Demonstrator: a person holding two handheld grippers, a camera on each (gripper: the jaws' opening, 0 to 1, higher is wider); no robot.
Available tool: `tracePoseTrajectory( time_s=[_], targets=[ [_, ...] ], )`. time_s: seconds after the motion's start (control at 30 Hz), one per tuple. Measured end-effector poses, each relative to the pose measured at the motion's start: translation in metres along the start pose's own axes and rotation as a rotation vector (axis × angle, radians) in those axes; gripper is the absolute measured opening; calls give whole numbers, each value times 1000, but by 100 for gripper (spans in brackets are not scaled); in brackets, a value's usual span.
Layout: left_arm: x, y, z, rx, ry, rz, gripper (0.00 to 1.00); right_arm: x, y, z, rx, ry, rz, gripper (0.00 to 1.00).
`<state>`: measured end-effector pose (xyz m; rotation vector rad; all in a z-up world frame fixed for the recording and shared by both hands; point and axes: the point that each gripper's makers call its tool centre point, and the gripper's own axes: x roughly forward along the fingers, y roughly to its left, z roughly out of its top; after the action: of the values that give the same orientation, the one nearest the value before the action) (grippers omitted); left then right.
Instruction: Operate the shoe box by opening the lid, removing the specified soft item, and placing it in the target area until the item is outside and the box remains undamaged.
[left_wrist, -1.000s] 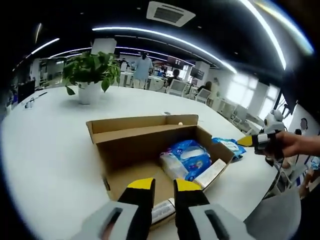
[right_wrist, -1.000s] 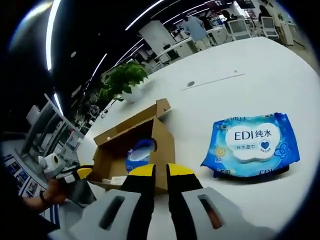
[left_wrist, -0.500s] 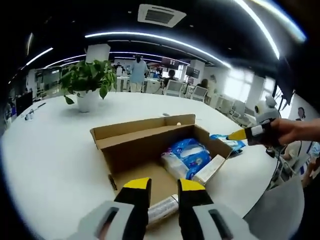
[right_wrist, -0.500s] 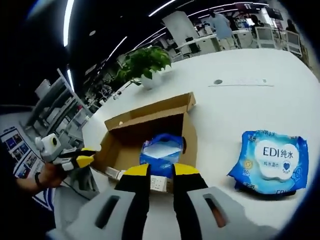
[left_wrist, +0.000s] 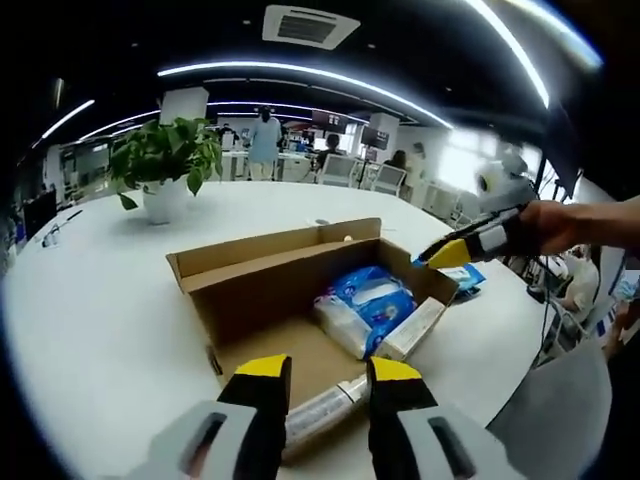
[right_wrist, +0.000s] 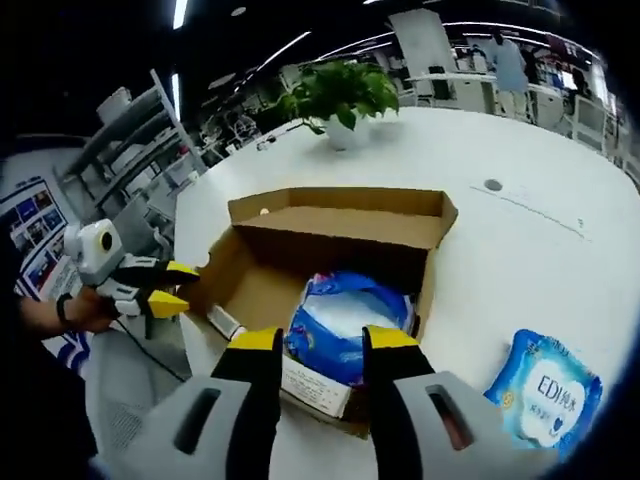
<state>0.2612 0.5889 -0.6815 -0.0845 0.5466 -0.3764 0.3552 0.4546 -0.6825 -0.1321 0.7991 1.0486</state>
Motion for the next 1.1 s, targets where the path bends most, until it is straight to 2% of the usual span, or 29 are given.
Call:
tracePoseTrajectory(
  time_s=[0.13, 0.33, 0.5, 0.67, 0.8, 0.9, 1.0, 1.1],
  targets=[
    [-1, 3, 0, 3, 0, 12, 31, 14, 7, 1, -109, 68, 14, 38],
    [-2, 11, -2, -19, -2, 34, 31, 30, 9, 3, -187, 124, 19, 39],
    [-2, 12, -2, -23, 2, 37, 31, 43, 6, 1, -383, 230, 13, 45],
    [2, 11, -5, -24, 19, 23, 31, 58, 2, -2, -513, 306, 20, 52],
    [3, 9, -6, -6, 26, 14, 31, 71, -1, -8, -568, 376, 50, 58],
    [5, 9, -7, 3, 25, 10, 31, 75, -7, -15, -640, 442, 55, 61],
    [3, 11, -6, 11, 16, 19, 31, 83, -8, -22, -643, 480, 83, 64],
    [2, 13, -4, 3, 5, 23, 31, 91, -10, -24, -644, 495, 95, 63]
  ],
)
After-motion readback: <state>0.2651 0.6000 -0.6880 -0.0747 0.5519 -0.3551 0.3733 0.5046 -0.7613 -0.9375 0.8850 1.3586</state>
